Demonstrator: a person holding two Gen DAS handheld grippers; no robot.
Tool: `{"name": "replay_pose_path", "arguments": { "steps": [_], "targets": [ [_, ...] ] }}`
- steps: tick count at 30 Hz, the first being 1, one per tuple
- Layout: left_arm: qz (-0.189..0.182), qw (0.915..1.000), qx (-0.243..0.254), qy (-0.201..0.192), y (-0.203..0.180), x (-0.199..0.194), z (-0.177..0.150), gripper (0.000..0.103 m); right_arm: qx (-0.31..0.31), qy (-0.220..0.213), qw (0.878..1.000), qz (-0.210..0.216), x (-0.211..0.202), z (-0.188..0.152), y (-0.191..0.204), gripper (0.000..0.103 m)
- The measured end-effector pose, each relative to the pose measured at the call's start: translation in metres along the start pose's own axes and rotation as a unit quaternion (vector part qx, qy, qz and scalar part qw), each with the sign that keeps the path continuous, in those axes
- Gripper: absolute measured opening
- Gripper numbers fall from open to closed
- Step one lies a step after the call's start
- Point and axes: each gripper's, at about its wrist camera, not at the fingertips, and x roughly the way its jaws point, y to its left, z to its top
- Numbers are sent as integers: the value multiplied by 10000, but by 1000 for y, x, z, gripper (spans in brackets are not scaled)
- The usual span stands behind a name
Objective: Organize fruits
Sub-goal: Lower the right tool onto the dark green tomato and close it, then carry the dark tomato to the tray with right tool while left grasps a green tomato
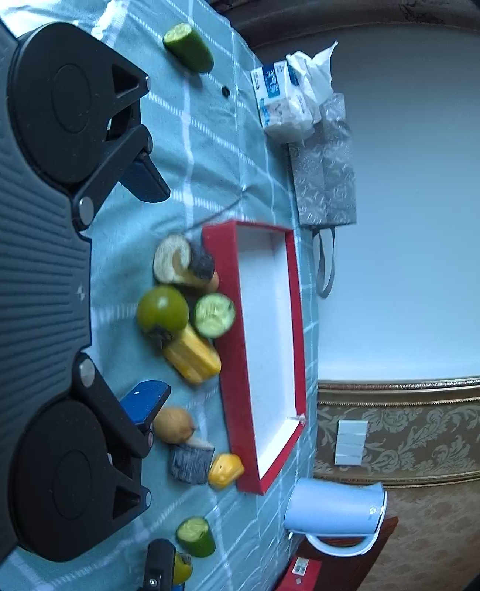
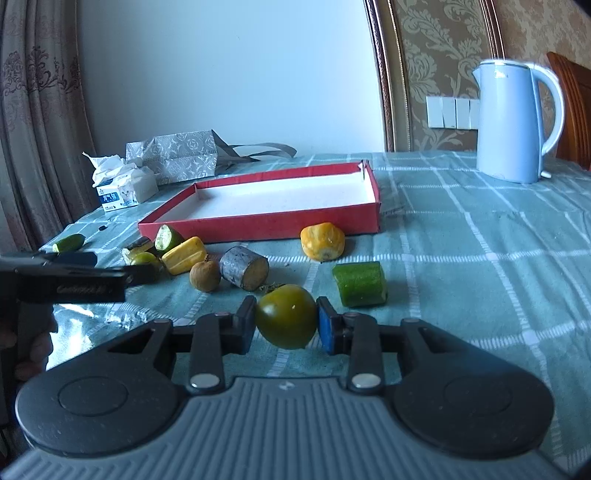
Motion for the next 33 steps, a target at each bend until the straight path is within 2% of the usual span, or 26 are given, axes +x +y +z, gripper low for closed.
{"name": "replay_pose_path", "arguments": {
  "steps": [2,4,6,12,16,17,18,21,23,29,31,33],
  "targets": [
    [86,10000,-26,39,6,2,2,103,62,-6,10000,75,1,1,-2,32],
    [125,9998,-60,105,9,7,5,93,63,24,9999,157,2,1,-2,32],
    [5,9998,-79,186,8,13,8,81,88,47,9998,191,3,1,-3,32],
    [-117,9991,207,355,-9,26,8,80,259,55,9993,278,4,0,-8,32],
    [-140,9991,155,358,-8,28,9,80,311,56,9990,319,4,1,-10,32],
    [-162,9991,151,371,-7,29,9,78,316,56,9989,329,4,1,-10,32],
    [-143,9991,150,377,-7,29,9,70,324,63,9989,336,4,1,-11,32],
    [-81,9991,156,375,-7,29,9,58,392,60,9986,351,4,1,-13,33],
    [-117,9990,134,403,-6,27,9,53,427,66,9984,368,4,1,-14,33],
    [-203,9983,250,477,-15,24,5,53,483,90,9980,408,5,1,-14,33],
    [-207,9983,225,488,-15,26,6,47,478,105,9980,408,6,1,-14,33],
    [-247,9982,179,510,-14,29,7,47,473,84,9980,407,5,1,-13,33]
  ]
}}
